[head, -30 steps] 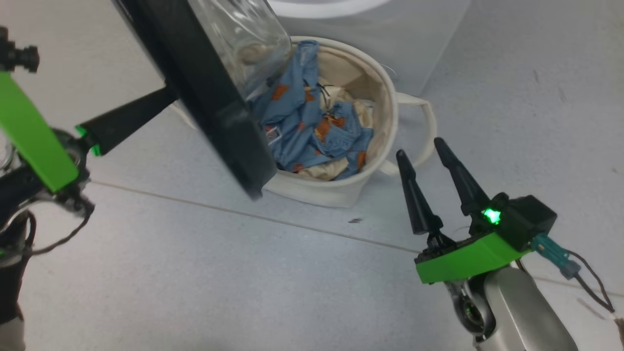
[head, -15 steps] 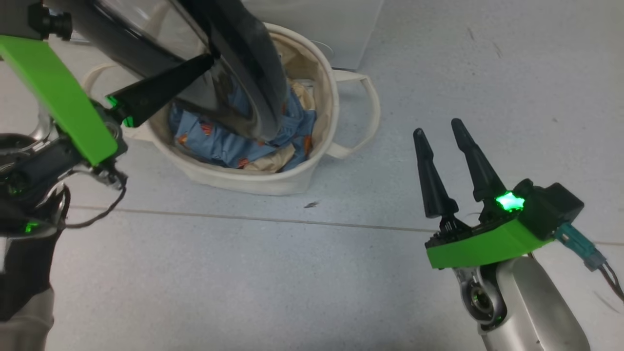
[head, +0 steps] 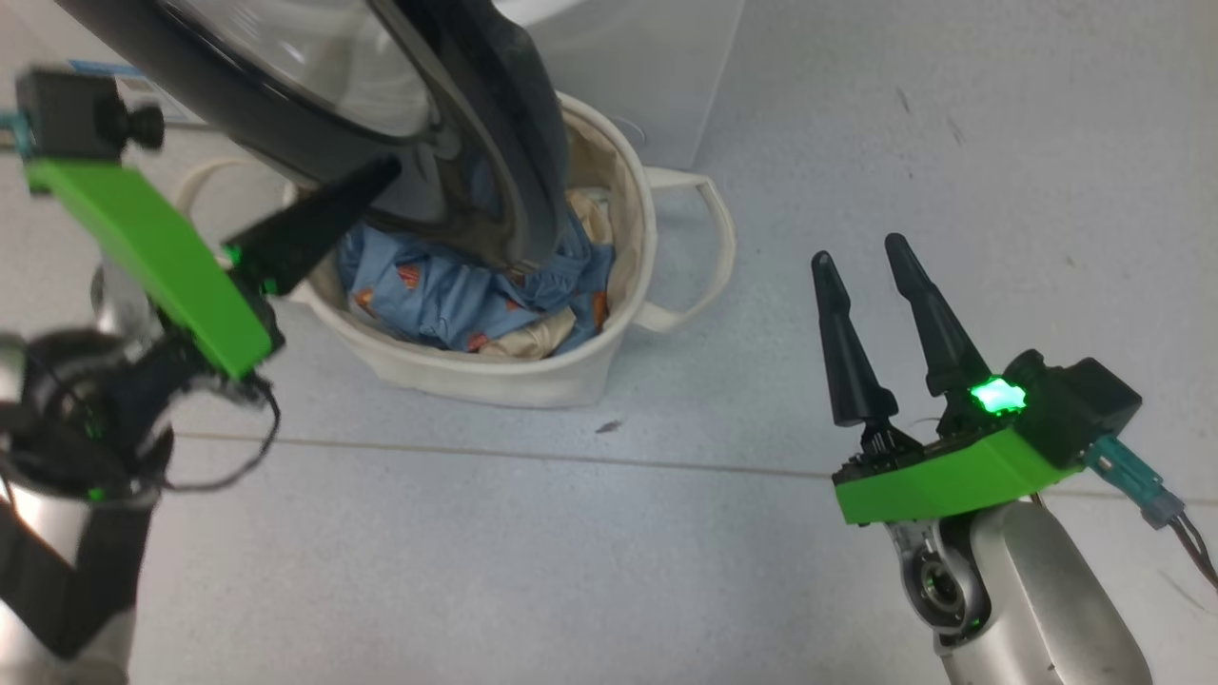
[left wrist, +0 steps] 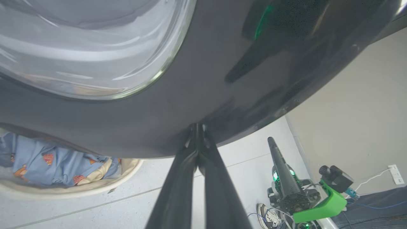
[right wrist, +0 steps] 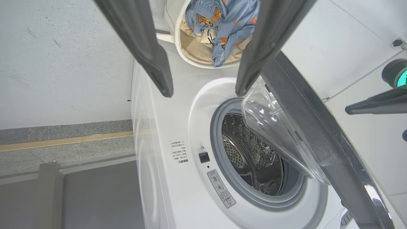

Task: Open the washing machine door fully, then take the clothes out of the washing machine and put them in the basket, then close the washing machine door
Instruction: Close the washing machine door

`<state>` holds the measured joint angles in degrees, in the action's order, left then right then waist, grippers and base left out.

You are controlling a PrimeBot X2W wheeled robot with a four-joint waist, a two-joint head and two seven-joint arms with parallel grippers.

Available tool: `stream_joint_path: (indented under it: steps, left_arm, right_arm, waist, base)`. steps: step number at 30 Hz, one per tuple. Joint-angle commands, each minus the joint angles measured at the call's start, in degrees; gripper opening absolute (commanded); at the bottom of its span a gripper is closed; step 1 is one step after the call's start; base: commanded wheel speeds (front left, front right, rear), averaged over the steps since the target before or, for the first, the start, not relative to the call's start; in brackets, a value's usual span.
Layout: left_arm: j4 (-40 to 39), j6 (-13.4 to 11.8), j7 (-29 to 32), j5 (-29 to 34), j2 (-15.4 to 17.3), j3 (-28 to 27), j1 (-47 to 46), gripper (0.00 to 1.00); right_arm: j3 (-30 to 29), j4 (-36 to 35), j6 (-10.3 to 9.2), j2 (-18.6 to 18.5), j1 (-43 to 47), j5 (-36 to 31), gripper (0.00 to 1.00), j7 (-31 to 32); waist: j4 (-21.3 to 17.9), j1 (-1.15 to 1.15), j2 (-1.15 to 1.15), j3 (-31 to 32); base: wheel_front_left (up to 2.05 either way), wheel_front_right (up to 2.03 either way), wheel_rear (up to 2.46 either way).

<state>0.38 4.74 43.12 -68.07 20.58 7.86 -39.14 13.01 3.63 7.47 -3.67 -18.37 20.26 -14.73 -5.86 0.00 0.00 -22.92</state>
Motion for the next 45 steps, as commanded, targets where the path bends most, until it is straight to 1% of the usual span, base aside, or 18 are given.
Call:
stream_joint_path:
  steps: [1, 3, 5, 11, 15, 19, 20, 22, 24, 26, 28, 29, 30, 31, 32, 36, 38, 45]
  left_arm:
    - [-2.2, 0.8, -1.8, 1.2, 2.7, -2.3, 0.2, 0.0]
    - [-2.8, 1.6, -5.5, 3.7, 2.9, -2.2, 2.4, 0.0]
    - [-3.4, 2.1, -10.2, 7.7, 3.3, -1.8, 4.6, 0.0]
    - [-3.5, 2.6, -26.3, 22.6, 4.5, 1.7, 11.5, 0.0]
    - [-1.5, 2.3, -36.9, 33.0, 5.0, 4.2, 16.5, 0.0]
    - [1.0, -0.2, -45.5, 39.4, 4.0, 5.4, 21.0, 0.0]
    - [1.0, -0.2, -45.5, 39.4, 4.0, 5.4, 21.0, 0.0]
    - [2.3, -2.3, -49.1, 42.7, 3.9, 5.6, 22.8, 0.0]
    - [3.5, -5.3, -52.7, 48.0, 4.6, 6.5, 24.0, 0.0]
    - [4.7, -7.9, -54.8, 49.9, 3.3, 6.8, 25.3, 0.0]
    - [5.5, -9.8, -56.3, 51.3, 2.3, 6.8, 26.3, 0.0]
    - [6.0, -10.7, -56.8, 52.1, 1.9, 6.8, 26.8, 0.03]
    - [6.6, -11.5, -57.2, 52.7, 1.5, 6.8, 27.2, 0.42]
    - [7.5, -12.1, -57.4, 53.5, 1.1, 7.2, 27.7, 0.73]
    - [8.3, -12.5, -57.6, 54.4, 0.8, 7.7, 28.0, 0.99]
    - [11.9, -13.7, -58.0, 55.5, -1.5, 8.6, 28.5, 1.0]
    - [12.5, -14.0, -58.1, 55.5, -2.8, 8.3, 28.2, 1.0]
    - [11.7, -13.1, -58.1, 56.0, -5.5, 6.1, 28.0, 1.0]
  right_arm:
    - [0.9, -1.7, 0.02, 0.8, 0.7, 0.0, 1.0, -0.3]
    - [0.5, -1.4, 0.02, 0.8, 1.1, -0.5, 1.0, -0.3]
    - [0.4, -1.0, 0.02, 0.8, 1.7, -1.0, 1.0, -0.3]
    - [0.5, -0.2, 0.02, 0.8, 3.5, -2.1, 1.0, -0.3]
    - [1.5, 0.4, 0.02, 0.8, 4.9, -2.1, 1.0, -0.3]
    - [2.1, 0.5, 0.02, 0.8, 6.5, -2.2, 1.0, -0.3]
    - [2.1, 0.5, 0.02, 0.8, 6.5, -2.2, 1.0, -0.3]
    - [2.1, 0.5, 0.02, 0.8, 7.3, -2.2, 1.0, -0.3]
    - [2.3, 0.5, 0.02, 0.8, 8.0, -2.1, 1.0, -0.3]
    - [2.7, 0.8, 0.02, 0.8, 8.5, -1.9, 1.0, -0.3]
    - [2.9, 0.9, 0.02, 0.8, 8.9, -1.6, 1.0, -0.3]
    - [3.0, 0.9, 0.02, 0.8, 9.1, -1.4, 1.0, -0.3]
    - [3.1, 0.9, 0.02, 0.8, 9.2, -1.3, 1.0, -0.3]
    - [3.1, 1.0, 0.02, 0.8, 9.3, -1.3, 1.0, -0.3]
    - [3.2, 1.1, 0.02, 0.8, 9.5, -1.4, 1.0, -0.3]
    - [3.7, 1.5, 0.02, 0.8, 9.6, -2.1, 1.0, -0.3]
    - [3.7, 1.3, 0.02, 0.8, 9.5, -2.1, 1.0, -0.3]
    - [3.4, 0.4, 0.02, 0.8, 8.9, -2.3, 1.0, -0.3]
  waist:
    - [1.3, 0.0, 0.0, 1.8]
    - [2.6, 0.0, 0.0, 3.2]
    - [4.1, 0.0, 0.0, 4.7]
    - [8.9, 0.0, 0.0, 9.1]
    - [11.0, 0.0, 0.0, 11.9]
    - [12.0, 0.0, 0.0, 14.1]
    - [12.0, 0.0, 0.0, 14.1]
    - [12.3, 0.0, 0.0, 14.8]
    - [12.5, 0.0, 0.0, 15.3]
    - [12.5, 0.0, 0.0, 15.8]
    - [12.5, 0.0, 0.0, 16.1]
    - [12.4, 0.0, 0.0, 16.2]
    - [12.4, 0.0, 0.0, 16.3]
    - [12.4, 0.0, 0.0, 16.4]
    - [12.3, 0.0, 0.0, 16.5]
    - [12.0, 0.0, 0.0, 16.1]
    - [12.0, 0.0, 0.0, 15.7]
    - [12.0, 0.0, 0.0, 14.5]
  base:
    - [0.0, 0.0, 0.0]
    - [0.0, 0.0, 0.0]
    - [0.0, 0.0, 0.0]
    - [0.0, 0.0, 0.0]
    - [0.0, 0.0, 0.0]
    - [0.0, 0.0, 0.0]
    - [0.0, 0.0, 0.0]
    - [0.0, 0.0, 0.0]
    - [0.0, 0.0, 0.0]
    - [0.0, 0.0, 0.0]
    - [0.0, 0.0, 0.0]
    - [0.0, 0.0, 0.0]
    - [0.0, 0.0, 0.0]
    - [0.0, 0.0, 0.0]
    - [0.0, 0.0, 0.0]
    - [0.0, 0.0, 0.0]
    - [0.0, 0.0, 0.0]
    - [0.0, 0.0, 0.0]
